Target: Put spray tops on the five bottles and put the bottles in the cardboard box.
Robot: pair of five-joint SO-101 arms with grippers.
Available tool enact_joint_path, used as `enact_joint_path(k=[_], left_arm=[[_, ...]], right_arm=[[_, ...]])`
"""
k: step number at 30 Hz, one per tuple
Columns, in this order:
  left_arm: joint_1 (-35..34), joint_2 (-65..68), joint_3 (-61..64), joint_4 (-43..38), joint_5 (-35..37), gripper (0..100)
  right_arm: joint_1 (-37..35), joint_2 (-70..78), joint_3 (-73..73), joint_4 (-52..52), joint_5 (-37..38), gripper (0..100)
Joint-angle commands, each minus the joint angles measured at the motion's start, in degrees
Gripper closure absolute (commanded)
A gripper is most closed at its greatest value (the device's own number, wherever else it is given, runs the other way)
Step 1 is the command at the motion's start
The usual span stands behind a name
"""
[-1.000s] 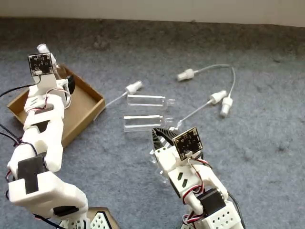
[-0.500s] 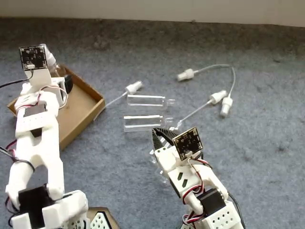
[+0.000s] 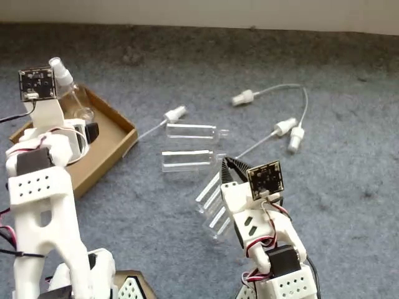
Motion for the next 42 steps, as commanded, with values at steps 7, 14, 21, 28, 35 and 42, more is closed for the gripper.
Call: enact_joint_path(k=[7, 14, 21, 28, 35, 42], left_arm=[[2.0, -16.8, -1.1, 14.8, -3.5, 99], [8.2, -26.9, 4.8, 14.5, -8.0, 93], [11.9, -33.4, 8.8, 14.9, -8.0, 93], [15.0, -33.4, 8.6, 18.3, -13.4, 93], [25.3, -33.2, 5.5, 23.1, -19.9, 93], [34.7, -26.1, -1.4, 31.5, -20.7, 93]], right_arm=[[3.3, -0.8, 6.7, 0.0, 0.2, 99.5], [9.2, -0.8, 6.7, 0.3, 0.2, 99.5], [10.9, -0.7, -0.2, 9.1, 0.2, 99.5], [17.1, -0.7, -5.8, 13.6, 0.3, 99.5], [23.8, -0.7, -5.9, 17.2, 0.2, 99.5], [33.9, -0.7, -5.9, 17.1, 0.2, 99.5]])
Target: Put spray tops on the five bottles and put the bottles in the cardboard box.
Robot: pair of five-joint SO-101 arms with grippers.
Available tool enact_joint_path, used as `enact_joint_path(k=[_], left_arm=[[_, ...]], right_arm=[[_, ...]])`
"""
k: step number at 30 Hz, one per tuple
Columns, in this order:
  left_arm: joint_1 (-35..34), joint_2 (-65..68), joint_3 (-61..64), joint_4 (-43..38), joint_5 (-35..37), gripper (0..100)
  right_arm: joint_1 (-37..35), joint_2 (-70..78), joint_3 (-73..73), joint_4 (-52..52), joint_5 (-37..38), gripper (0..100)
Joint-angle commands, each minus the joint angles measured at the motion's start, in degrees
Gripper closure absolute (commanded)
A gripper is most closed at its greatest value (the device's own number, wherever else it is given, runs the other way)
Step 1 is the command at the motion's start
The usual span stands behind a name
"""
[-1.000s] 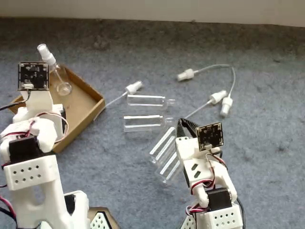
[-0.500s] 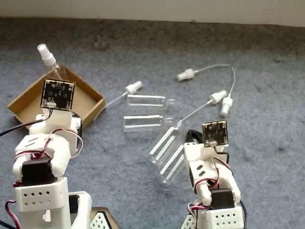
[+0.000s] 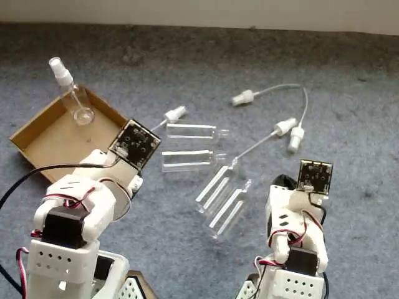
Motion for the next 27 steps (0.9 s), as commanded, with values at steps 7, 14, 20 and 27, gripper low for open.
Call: enact_joint_path(k=[7, 14, 20, 27], left_arm=[[12.1, 25.5, -20.4, 7.4, -1.1, 91], [14.0, 37.6, -28.5, 8.4, -7.1, 83], [17.7, 45.3, -31.6, 8.7, -6.9, 82], [24.0, 55.9, -44.2, 14.5, -0.4, 82]], right_arm=[[5.8, -0.7, -3.5, -2.0, -4.7, 99.5], [5.8, -0.7, 1.9, -8.9, -4.7, 99.5], [5.8, -0.7, 2.3, -9.5, -4.6, 99.5], [5.6, -0.7, 2.3, -9.5, -4.6, 99.5]])
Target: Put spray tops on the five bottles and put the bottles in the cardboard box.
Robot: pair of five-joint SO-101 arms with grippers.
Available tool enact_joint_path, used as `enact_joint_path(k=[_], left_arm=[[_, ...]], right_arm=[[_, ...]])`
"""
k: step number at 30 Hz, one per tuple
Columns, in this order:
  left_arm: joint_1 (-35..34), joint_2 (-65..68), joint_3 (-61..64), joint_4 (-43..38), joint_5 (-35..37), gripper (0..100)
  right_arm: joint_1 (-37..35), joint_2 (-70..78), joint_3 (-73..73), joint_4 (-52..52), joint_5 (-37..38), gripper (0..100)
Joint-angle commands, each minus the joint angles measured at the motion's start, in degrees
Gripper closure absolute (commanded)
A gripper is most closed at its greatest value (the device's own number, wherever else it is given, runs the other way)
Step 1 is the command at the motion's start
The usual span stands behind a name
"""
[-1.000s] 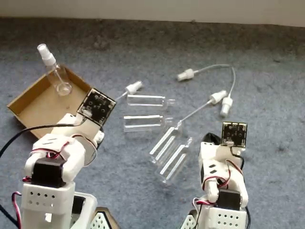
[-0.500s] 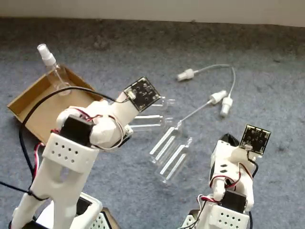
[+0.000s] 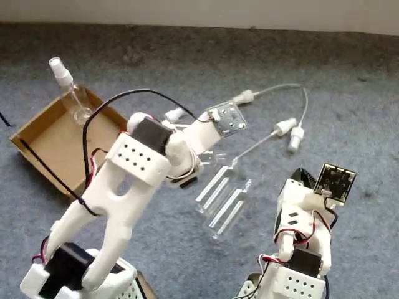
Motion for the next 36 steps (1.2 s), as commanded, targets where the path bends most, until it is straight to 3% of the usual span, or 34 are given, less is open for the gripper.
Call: enact_joint_path(k=[1, 4, 9, 23, 36], left_arm=[[4.3, 6.3, -12.4, 4.1, 5.1, 82], [4.9, 13.0, -18.9, 5.7, 10.3, 80], [6.3, 24.0, -27.6, 10.7, 18.0, 68], [6.4, 43.7, -41.1, 10.3, 18.3, 70], [6.0, 52.9, -42.6, 2.2, 18.4, 70]], right_arm=[[0.2, -0.7, 0.7, -1.5, -0.5, 99.5], [0.2, -0.7, 0.7, -1.5, -0.5, 99.5], [0.2, -0.7, 0.7, -1.5, -0.5, 99.5], [0.2, -0.7, 0.7, -1.4, -0.5, 99.5], [0.2, -0.7, 0.7, -1.4, -0.5, 99.5]])
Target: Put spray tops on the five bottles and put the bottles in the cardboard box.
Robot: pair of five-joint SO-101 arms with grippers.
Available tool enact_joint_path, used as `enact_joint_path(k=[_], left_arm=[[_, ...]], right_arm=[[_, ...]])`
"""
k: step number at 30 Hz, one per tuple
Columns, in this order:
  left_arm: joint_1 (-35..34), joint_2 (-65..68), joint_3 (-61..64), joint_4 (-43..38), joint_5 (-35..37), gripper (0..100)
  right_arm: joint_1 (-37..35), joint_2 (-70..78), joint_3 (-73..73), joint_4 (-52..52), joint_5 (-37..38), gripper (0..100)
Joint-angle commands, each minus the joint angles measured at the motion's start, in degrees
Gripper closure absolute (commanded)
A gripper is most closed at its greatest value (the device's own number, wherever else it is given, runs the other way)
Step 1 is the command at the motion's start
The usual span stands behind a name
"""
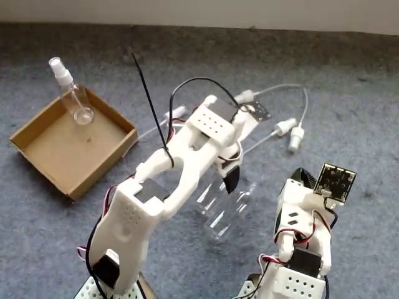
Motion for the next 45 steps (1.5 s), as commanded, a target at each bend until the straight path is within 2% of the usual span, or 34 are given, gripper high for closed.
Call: enact_joint_path(k=[1, 12, 17, 23, 28, 34, 45], left_arm=[[0.3, 0.2, -2.4, -2.6, 0.5, 71], [0.3, 2.9, -2.8, -2.4, 0.4, 87], [0.3, 2.8, -5.8, -1.8, 0.4, 88], [0.7, 2.8, -18.5, 7.6, 0.4, 88], [0.3, 2.5, -25.3, 8.7, 0.4, 88], [0.8, -10.5, -21.6, 8.9, 0.3, 88], [0.5, -38.0, -2.6, 8.4, 0.4, 88]], right_arm=[[0.2, -0.7, 0.7, -1.4, -0.5, 99.5], [0.2, -0.7, 0.7, -1.3, -0.5, 99.5], [0.2, -0.7, 0.7, -1.3, -0.5, 99.5], [0.2, -0.7, 0.7, -1.3, -0.5, 99.5], [0.2, -0.7, 0.7, -1.3, -0.5, 99.5], [0.1, -0.7, 0.7, -1.3, -0.5, 99.5], [0.1, -0.7, 0.7, -1.5, -0.5, 99.5]])
